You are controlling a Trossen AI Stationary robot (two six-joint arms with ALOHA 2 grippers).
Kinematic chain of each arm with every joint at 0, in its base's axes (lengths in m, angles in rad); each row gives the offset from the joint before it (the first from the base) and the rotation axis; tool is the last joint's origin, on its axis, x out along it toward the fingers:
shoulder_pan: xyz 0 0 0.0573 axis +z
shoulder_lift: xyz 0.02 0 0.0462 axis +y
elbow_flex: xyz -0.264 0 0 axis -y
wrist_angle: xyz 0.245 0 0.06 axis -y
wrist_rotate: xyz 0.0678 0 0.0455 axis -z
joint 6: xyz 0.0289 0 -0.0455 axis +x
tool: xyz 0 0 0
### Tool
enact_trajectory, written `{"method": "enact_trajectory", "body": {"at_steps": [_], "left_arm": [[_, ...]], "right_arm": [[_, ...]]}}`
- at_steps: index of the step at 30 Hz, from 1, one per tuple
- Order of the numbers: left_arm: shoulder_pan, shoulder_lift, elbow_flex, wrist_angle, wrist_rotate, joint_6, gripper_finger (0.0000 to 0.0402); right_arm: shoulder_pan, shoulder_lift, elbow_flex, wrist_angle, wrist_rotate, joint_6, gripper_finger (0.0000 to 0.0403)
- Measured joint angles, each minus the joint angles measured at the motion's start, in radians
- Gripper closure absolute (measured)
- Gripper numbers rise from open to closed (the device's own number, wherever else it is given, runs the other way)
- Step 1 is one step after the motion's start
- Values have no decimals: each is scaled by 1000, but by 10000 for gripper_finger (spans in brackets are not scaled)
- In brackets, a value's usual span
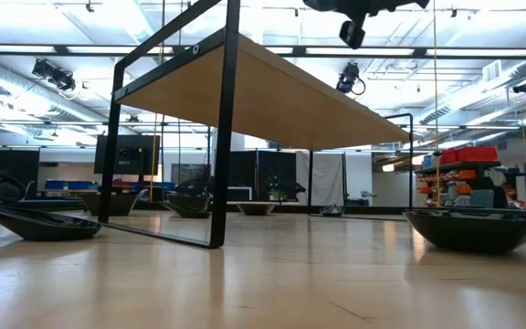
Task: Pick & Place Mini shaped plates
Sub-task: Put the black leaf shaped bowl on the shelf
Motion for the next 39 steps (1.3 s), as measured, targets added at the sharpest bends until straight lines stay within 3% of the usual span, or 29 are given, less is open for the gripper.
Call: {"method": "enact_trajectory", "body": {"at_steps": [7, 19, 39], "left_arm": [[0, 0, 0, 0, 0, 0, 376], [0, 0, 0, 0, 0, 0, 376], [0, 0, 0, 0, 0, 0, 376]], "right_arm": [[81, 103, 59, -117, 24, -123, 403], [147, 238, 64, -279, 260, -340, 403], [160, 293, 63, -287, 313, -545, 403]]}}
